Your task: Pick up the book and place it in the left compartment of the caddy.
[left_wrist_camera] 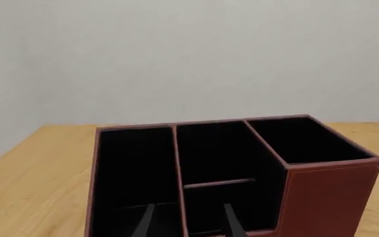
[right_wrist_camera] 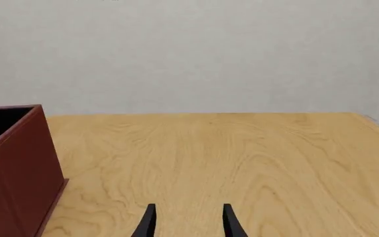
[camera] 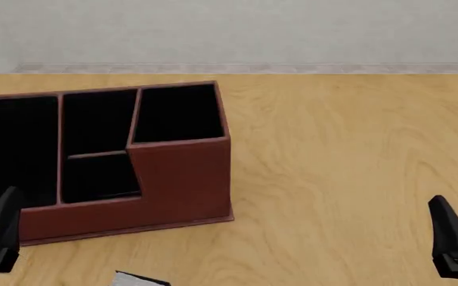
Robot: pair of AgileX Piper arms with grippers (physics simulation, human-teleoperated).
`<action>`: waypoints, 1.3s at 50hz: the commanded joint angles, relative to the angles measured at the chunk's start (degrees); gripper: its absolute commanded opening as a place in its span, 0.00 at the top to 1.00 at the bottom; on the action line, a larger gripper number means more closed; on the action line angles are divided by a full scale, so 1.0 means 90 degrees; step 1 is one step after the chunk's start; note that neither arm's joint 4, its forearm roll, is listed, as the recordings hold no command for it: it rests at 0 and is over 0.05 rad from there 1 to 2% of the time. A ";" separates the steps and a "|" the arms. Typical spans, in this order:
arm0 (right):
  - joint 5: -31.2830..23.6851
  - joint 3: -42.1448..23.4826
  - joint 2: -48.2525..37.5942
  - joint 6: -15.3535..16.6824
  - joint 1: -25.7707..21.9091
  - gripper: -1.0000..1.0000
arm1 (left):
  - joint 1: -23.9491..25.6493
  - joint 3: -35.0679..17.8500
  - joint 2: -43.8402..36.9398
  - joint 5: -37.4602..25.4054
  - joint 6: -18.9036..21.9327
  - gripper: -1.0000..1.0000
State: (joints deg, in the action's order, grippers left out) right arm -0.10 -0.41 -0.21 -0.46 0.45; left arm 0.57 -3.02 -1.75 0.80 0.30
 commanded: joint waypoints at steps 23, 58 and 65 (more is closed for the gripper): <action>0.0021 -0.0021 0.0012 -0.0105 0.0018 0.00 | 0.2511 -0.1357 -0.2104 0.0915 0.0440 0.00; 0.0023 -0.0007 0.0008 -0.0022 -0.0039 0.00 | 0.5034 -0.4835 -0.3719 -0.1916 0.0923 0.00; 0.0049 0.0017 0.0004 -0.0019 -0.0059 0.00 | 0.5472 -0.5060 -0.3987 -0.2260 0.1185 0.00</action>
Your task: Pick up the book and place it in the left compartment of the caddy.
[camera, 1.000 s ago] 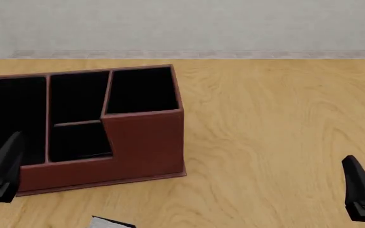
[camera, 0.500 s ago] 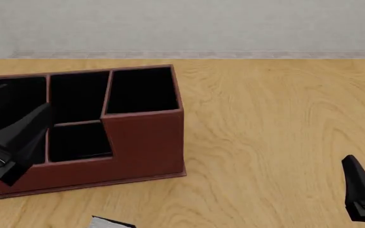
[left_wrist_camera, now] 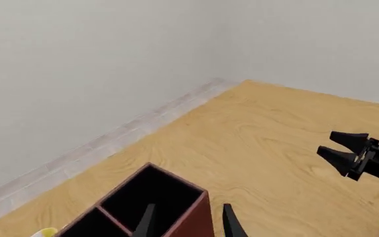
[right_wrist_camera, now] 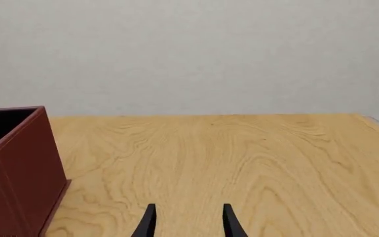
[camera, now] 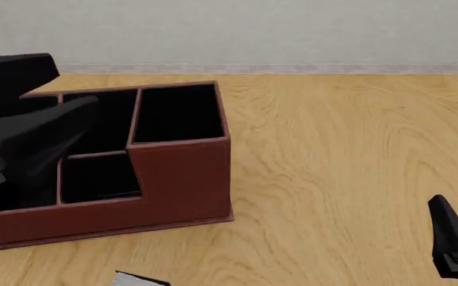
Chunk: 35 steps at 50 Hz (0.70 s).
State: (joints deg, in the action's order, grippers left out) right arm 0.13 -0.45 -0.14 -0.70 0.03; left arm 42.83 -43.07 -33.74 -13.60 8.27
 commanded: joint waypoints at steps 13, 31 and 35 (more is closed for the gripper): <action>-0.0001 0.0002 0.0005 0.0036 -0.0011 0.00 | 0.1551 -0.1538 -0.1060 -0.1740 0.0372 0.00; -0.0020 -0.0003 0.0003 0.0086 -0.0036 0.00 | 0.2333 -0.1744 -0.1774 -0.2847 0.0014 0.00; -0.0024 -0.0004 0.0000 0.0093 -0.0041 0.00 | 0.2398 -0.1734 -0.1846 -0.3050 -0.0034 0.00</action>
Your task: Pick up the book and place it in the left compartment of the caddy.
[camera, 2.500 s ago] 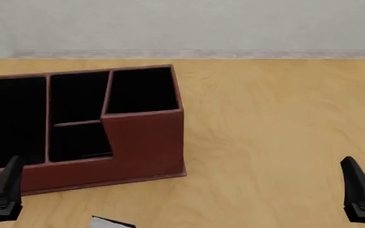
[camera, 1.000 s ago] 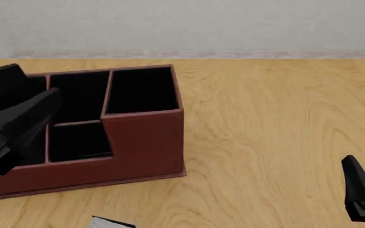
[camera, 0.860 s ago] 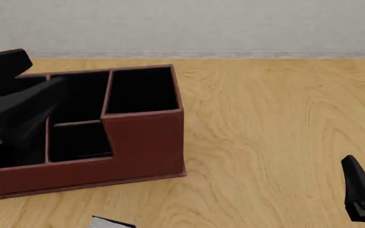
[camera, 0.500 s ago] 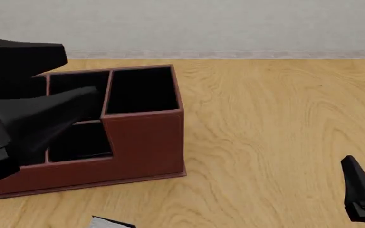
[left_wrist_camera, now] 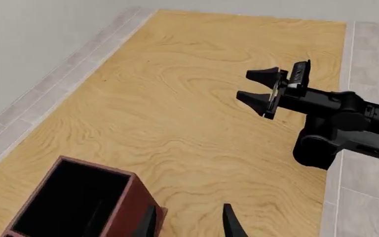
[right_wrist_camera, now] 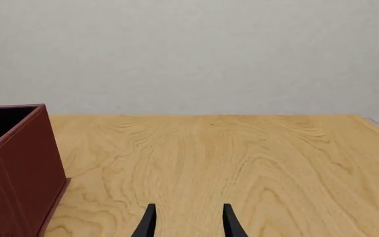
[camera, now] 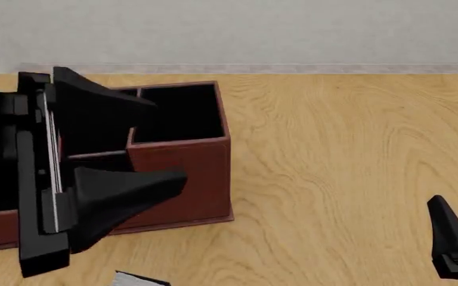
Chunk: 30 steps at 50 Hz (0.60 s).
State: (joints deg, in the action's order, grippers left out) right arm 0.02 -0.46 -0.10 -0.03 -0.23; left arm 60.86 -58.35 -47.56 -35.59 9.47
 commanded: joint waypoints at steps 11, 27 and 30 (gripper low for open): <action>-0.0030 -0.0008 -0.0005 0.0066 -0.0034 0.00 | 0.0475 0.0033 -0.0506 -0.1094 -0.0154 0.00; -0.0010 0.0010 0.0000 0.0053 -0.0036 0.00 | 0.0273 0.0150 -0.0677 -0.1515 0.0047 0.00; -0.0026 -0.0007 0.0000 0.0052 -0.0035 0.00 | 0.0280 0.0189 -0.0693 -0.1554 0.0064 0.00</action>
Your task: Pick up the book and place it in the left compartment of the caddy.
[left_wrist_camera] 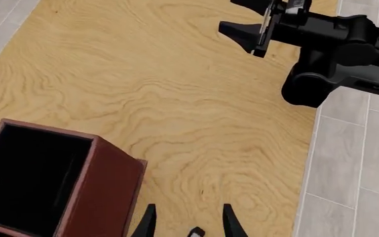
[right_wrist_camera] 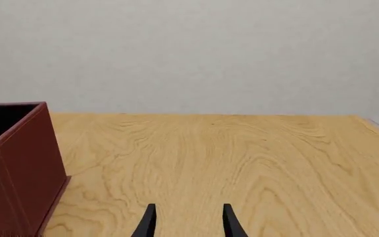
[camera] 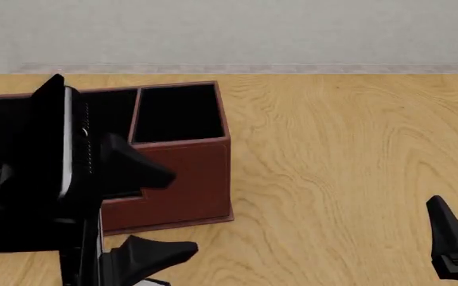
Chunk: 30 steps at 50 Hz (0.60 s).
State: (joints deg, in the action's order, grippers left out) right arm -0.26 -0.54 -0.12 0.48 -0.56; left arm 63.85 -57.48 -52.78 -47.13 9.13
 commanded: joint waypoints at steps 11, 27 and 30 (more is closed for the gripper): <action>0.0031 0.0013 -0.0002 -0.0040 0.0002 0.00 | -0.0003 0.0315 -0.0172 -0.0317 0.0105 0.00; 0.0041 0.0003 0.0001 -0.0080 0.0008 0.00 | -0.0144 0.0790 -0.0230 -0.0229 0.0409 0.00; 0.0059 0.0016 0.0002 -0.0083 0.0009 0.00 | -0.0139 0.0905 -0.0234 -0.0132 0.0421 0.00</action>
State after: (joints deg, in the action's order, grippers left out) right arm 0.06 -0.49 -0.12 -0.10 -0.52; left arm 62.98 -52.03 -54.67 -49.29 11.76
